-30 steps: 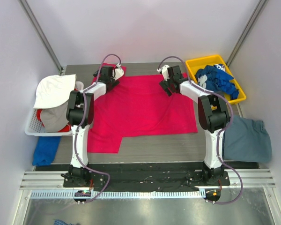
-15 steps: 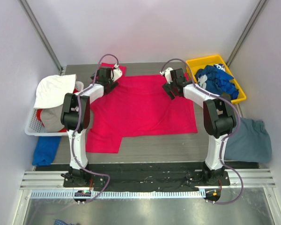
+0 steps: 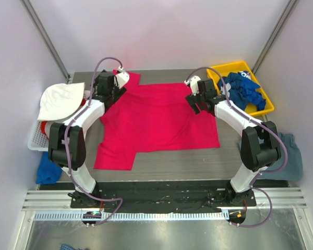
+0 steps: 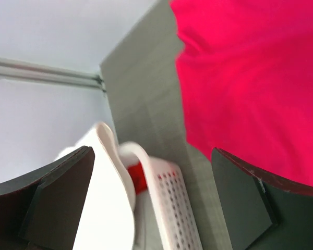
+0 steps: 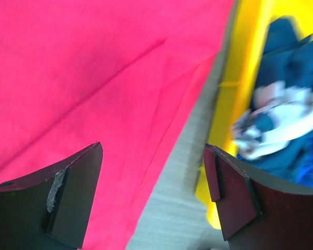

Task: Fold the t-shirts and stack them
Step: Flatten the tshirt out

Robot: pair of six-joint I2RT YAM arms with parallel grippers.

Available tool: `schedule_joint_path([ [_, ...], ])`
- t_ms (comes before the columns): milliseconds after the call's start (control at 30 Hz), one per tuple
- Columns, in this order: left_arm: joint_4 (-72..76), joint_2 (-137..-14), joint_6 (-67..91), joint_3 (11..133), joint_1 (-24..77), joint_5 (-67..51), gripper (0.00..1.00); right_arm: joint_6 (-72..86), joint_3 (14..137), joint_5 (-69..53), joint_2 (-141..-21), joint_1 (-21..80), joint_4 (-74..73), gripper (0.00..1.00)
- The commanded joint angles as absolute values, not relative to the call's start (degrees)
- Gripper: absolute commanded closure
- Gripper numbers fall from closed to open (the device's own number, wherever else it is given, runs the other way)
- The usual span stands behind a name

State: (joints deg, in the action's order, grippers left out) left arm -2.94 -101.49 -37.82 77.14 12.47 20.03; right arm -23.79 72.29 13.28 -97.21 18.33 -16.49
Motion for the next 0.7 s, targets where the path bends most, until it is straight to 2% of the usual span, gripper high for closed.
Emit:
schedule_joint_path([
  [0, -10.18, -91.78, -36.48, 68.22, 13.09, 16.79, 0.0, -23.29, 69.7, 10.99, -93.87, 19.33, -19.77, 0.14],
  [300, -31.35, -69.98, -34.54, 54.59, 13.36, 9.15, 0.0, -23.2, 65.48, 10.72, -92.37, 20.65, -20.04, 0.15],
  [533, -32.0, -68.98, -35.33, 48.08, 13.19, 8.17, 0.0, -22.15, 66.01, 10.02, -92.81, 21.36, -19.95, 0.15],
  [667, -31.02, -73.47, -32.88, 48.34, 13.18, 5.37, 0.08, -22.15, 65.22, 10.19, -92.46, 21.62, -19.78, 0.16],
])
